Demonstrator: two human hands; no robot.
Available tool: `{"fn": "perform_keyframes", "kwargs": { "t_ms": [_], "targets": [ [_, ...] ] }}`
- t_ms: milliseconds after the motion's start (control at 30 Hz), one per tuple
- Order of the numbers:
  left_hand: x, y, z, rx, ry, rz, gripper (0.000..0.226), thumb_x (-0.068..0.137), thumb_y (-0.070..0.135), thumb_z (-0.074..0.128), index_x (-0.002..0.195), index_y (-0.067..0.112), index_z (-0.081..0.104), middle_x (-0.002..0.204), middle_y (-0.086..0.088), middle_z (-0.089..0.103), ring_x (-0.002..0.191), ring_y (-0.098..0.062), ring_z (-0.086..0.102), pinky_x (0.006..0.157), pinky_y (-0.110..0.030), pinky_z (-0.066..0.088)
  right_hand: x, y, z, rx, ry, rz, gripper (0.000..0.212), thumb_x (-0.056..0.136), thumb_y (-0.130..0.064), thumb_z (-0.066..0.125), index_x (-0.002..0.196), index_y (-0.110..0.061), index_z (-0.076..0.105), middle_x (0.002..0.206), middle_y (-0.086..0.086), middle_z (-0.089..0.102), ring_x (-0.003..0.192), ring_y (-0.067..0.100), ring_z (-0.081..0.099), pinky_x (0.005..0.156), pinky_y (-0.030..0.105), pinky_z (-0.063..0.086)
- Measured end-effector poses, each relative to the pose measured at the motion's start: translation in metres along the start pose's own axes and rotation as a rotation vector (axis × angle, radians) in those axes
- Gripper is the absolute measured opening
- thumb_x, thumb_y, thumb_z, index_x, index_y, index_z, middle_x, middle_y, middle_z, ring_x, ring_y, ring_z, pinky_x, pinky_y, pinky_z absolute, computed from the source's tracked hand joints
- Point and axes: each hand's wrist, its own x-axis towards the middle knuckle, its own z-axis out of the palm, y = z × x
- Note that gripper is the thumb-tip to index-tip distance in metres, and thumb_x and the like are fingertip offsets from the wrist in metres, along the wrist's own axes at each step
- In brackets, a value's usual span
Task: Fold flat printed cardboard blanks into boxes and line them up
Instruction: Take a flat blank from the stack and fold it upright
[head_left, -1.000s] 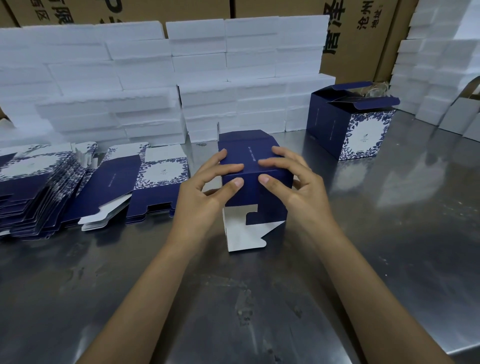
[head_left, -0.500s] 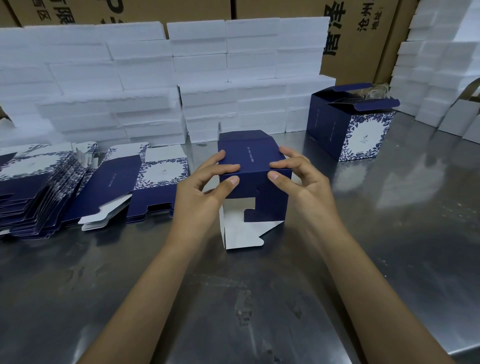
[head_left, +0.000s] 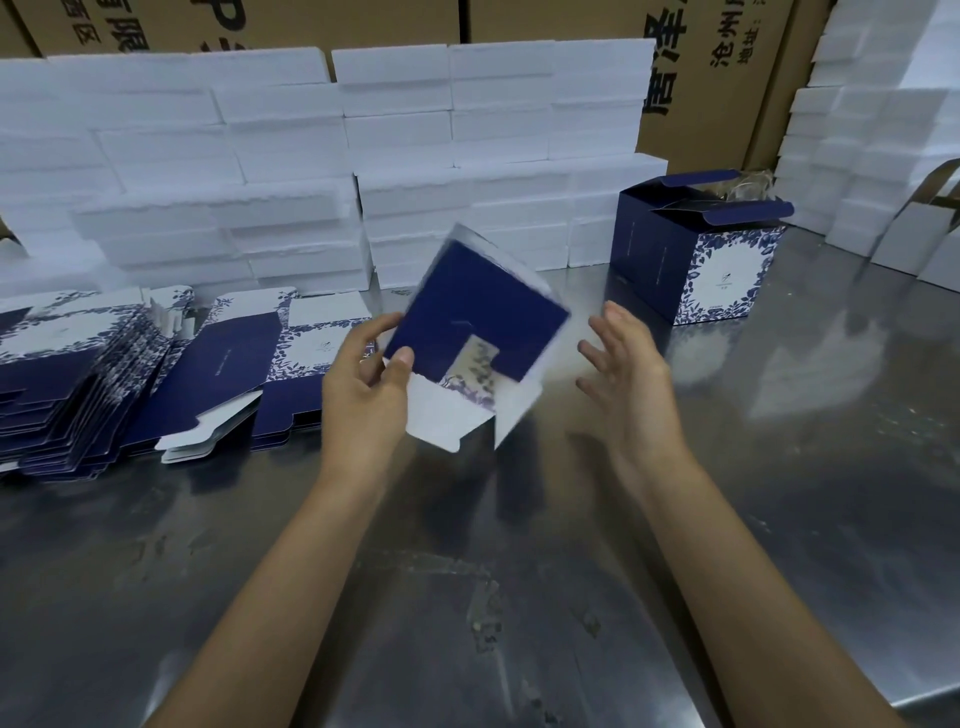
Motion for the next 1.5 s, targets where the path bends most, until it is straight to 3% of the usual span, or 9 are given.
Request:
{"fn": "perform_keyframes", "kwargs": {
  "t_ms": [67, 233, 367, 500, 933, 1033, 1133, 1267, 1500],
  "targets": [
    [0.001, -0.002, 0.002, -0.098, 0.031, -0.136, 0.036, 0.101, 0.007, 0.054, 0.120, 0.037, 0.059, 0.102, 0.000, 0.076, 0.076, -0.009, 0.068, 0.065, -0.022, 0.053, -0.002, 0.001, 0.003, 0.012, -0.058, 0.033, 0.047, 0.092, -0.045, 0.060, 0.138, -0.035, 0.055, 0.141, -0.013, 0.058, 0.129, 0.011, 0.057, 0.109, 0.040, 0.044],
    [-0.006, -0.012, 0.022, -0.308, -0.129, -0.399, 0.037, 0.100, 0.002, 0.054, 0.133, 0.020, 0.050, 0.102, -0.003, 0.075, 0.080, -0.016, 0.073, 0.065, -0.032, 0.062, -0.013, 0.002, 0.015, -0.100, -0.258, -0.089, 0.065, 0.081, -0.039, 0.065, 0.144, -0.030, 0.054, 0.142, -0.015, 0.059, 0.124, 0.000, 0.060, 0.101, 0.025, 0.053],
    [-0.019, -0.015, 0.028, -0.050, -0.446, -0.490, 0.032, 0.102, 0.019, 0.055, 0.130, 0.004, 0.048, 0.097, -0.022, 0.069, 0.047, -0.018, 0.063, 0.036, -0.024, 0.047, -0.012, -0.003, 0.009, -0.095, -0.218, -0.191, 0.053, 0.081, -0.030, 0.071, 0.133, -0.025, 0.065, 0.140, -0.009, 0.062, 0.125, 0.004, 0.061, 0.101, 0.025, 0.051],
    [-0.025, -0.010, 0.027, 0.175, -0.710, -0.577, 0.025, 0.102, 0.032, 0.056, 0.117, 0.012, 0.054, 0.079, -0.017, 0.074, 0.040, -0.015, 0.056, 0.033, -0.020, 0.041, -0.008, -0.003, 0.004, -0.166, -0.198, -0.237, 0.049, 0.077, -0.026, 0.073, 0.125, -0.024, 0.069, 0.144, -0.012, 0.056, 0.131, 0.003, 0.055, 0.114, 0.035, 0.044],
    [-0.006, 0.019, -0.010, 0.441, -0.726, -0.343, 0.034, 0.098, 0.027, 0.060, 0.071, 0.013, 0.075, 0.055, -0.008, 0.062, 0.035, -0.013, 0.046, 0.033, -0.018, 0.027, -0.019, -0.004, 0.011, -0.508, -0.329, -0.273, 0.048, 0.090, -0.026, 0.077, 0.134, -0.035, 0.062, 0.157, -0.021, 0.035, 0.140, -0.007, 0.039, 0.115, 0.043, 0.040],
    [-0.006, 0.034, -0.014, 0.225, -0.408, 0.032, 0.030, 0.096, 0.026, 0.062, 0.070, 0.018, 0.074, 0.060, -0.003, 0.064, 0.045, -0.011, 0.053, 0.041, -0.021, 0.038, -0.019, -0.005, 0.010, -0.507, -0.313, -0.275, 0.047, 0.091, -0.026, 0.077, 0.134, -0.036, 0.062, 0.157, -0.022, 0.035, 0.139, -0.006, 0.040, 0.115, 0.043, 0.041],
    [-0.006, 0.036, -0.011, 0.288, -0.055, 0.396, 0.011, 0.093, 0.019, 0.064, 0.096, 0.019, 0.074, 0.104, 0.007, 0.069, 0.097, -0.005, 0.063, 0.084, -0.018, 0.047, -0.020, -0.004, 0.011, -0.522, -0.319, -0.275, 0.046, 0.091, -0.028, 0.076, 0.134, -0.037, 0.061, 0.158, -0.022, 0.032, 0.138, -0.009, 0.039, 0.115, 0.040, 0.041],
    [-0.003, 0.020, -0.007, 0.384, -0.152, 0.345, 0.032, 0.098, 0.015, 0.062, 0.127, 0.028, 0.064, 0.149, 0.020, 0.045, 0.143, 0.005, 0.030, 0.115, -0.020, 0.029, -0.021, -0.003, 0.012, -0.518, -0.343, -0.270, 0.045, 0.090, -0.026, 0.077, 0.132, -0.038, 0.063, 0.160, -0.021, 0.030, 0.142, -0.006, 0.036, 0.116, 0.043, 0.039],
    [-0.005, 0.004, 0.003, 0.421, -0.237, 0.355, 0.032, 0.094, 0.016, 0.068, 0.125, 0.024, 0.067, 0.140, 0.016, 0.055, 0.143, -0.001, 0.035, 0.120, -0.029, 0.027, -0.021, -0.002, 0.013, -0.471, -0.373, -0.240, 0.071, 0.083, -0.024, 0.084, 0.143, -0.040, 0.051, 0.158, -0.021, 0.036, 0.140, 0.000, 0.043, 0.114, 0.047, 0.042]
  ]
}}
